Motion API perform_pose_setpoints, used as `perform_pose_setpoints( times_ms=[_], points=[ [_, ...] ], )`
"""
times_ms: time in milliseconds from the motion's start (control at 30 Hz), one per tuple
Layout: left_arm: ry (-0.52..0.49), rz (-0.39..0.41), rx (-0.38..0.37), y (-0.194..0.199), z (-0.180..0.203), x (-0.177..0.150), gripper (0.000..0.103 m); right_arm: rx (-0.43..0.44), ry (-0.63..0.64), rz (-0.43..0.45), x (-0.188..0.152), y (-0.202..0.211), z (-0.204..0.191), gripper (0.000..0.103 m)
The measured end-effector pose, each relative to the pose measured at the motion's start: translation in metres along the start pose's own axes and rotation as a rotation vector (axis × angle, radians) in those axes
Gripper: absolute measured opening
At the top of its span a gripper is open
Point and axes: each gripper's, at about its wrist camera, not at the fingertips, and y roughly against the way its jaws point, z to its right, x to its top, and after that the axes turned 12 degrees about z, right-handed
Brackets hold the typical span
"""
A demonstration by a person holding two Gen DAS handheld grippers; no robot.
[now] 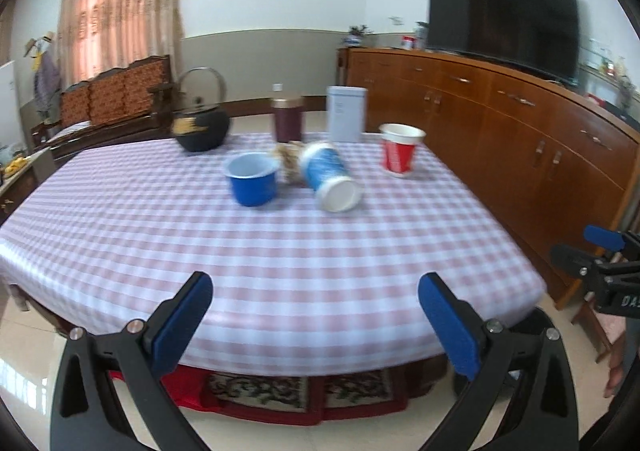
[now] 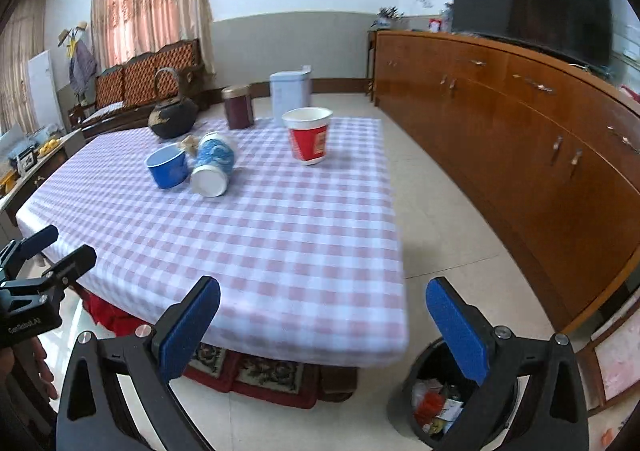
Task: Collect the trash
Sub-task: 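Move both tools back to the table toward the blue paper cups, then grasp the blue patterned paper cup with the right tool while the left tool grasps the blue cup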
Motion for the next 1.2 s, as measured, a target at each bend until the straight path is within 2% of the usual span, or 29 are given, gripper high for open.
perform_pose_setpoints(
  times_ms=[200, 333, 500, 600, 900, 1000, 1033, 1067, 1200],
  points=[
    [0.034, -0.061, 0.077, -0.026, -0.049, 0.007, 0.103, 0.060, 0.054, 0.000, 0.018, -0.038, -0.045, 0.103],
    [0.050, -0.054, 0.105, -0.045, -0.074, 0.012, 0.103, 0.078, 0.077, 0.002, 0.030, -0.068, -0.069, 0.103],
    [0.028, -0.054, 0.125, -0.073, -0.087, 0.017, 0.103, 0.101, 0.087, -0.018, 0.046, -0.116, -0.094, 0.103],
    [0.026, -0.063, 0.118, -0.090, -0.092, 0.018, 0.099, 0.116, 0.100, -0.034, 0.052, -0.143, -0.107, 0.103],
    [0.028, -0.080, 0.124, -0.125, -0.102, 0.021, 0.099, 0.122, 0.096, -0.119, 0.058, -0.226, -0.128, 0.095],
    [0.031, -0.086, 0.117, -0.136, -0.101, 0.024, 0.099, 0.124, 0.076, -0.143, 0.060, -0.241, -0.127, 0.084],
    [0.030, -0.088, 0.115, -0.140, -0.098, 0.025, 0.099, 0.132, 0.073, -0.148, 0.060, -0.244, -0.126, 0.077],
    [0.030, -0.092, 0.108, -0.144, -0.096, 0.026, 0.098, 0.139, 0.073, -0.152, 0.060, -0.246, -0.125, 0.059],
    [0.024, -0.098, 0.082, -0.156, -0.081, 0.030, 0.098, 0.133, 0.067, -0.123, 0.066, -0.240, -0.114, 0.060]
  ],
)
